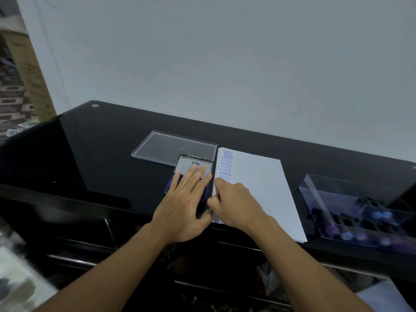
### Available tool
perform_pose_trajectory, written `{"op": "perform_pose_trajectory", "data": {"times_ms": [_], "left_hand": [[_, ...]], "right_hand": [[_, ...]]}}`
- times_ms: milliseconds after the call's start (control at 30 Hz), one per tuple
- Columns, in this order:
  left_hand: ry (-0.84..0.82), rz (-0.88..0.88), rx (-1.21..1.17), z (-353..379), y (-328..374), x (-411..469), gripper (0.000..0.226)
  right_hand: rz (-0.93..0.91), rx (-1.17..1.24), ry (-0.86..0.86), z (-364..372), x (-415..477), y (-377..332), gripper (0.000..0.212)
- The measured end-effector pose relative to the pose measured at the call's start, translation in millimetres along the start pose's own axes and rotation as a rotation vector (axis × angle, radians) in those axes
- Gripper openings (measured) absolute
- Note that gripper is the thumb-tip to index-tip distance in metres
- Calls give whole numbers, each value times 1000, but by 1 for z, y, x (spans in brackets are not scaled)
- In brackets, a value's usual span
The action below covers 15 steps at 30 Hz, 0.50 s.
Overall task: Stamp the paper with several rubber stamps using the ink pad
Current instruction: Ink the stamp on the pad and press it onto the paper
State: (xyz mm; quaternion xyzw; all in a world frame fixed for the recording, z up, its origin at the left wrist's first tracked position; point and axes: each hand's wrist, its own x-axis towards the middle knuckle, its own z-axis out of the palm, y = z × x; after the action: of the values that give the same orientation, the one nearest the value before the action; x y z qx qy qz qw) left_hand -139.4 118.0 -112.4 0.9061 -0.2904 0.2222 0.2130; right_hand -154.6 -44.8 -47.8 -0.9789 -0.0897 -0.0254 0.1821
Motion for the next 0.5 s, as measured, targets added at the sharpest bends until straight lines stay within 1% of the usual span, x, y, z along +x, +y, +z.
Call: {"op": "perform_pose_trajectory", "data": {"times_ms": [167, 300, 400, 500], "left_hand": [[3, 3, -2, 0, 0, 0, 78], [2, 0, 5, -1, 1, 1, 78], [2, 0, 3, -1, 0, 1, 78], [2, 2, 1, 0, 0, 1, 78]], "right_hand": [[3, -22, -6, 0, 4, 0, 17], [26, -4, -18, -2, 7, 0, 23], [17, -7, -3, -3, 2, -3, 24], [3, -23, 19, -3, -4, -6, 18]]}}
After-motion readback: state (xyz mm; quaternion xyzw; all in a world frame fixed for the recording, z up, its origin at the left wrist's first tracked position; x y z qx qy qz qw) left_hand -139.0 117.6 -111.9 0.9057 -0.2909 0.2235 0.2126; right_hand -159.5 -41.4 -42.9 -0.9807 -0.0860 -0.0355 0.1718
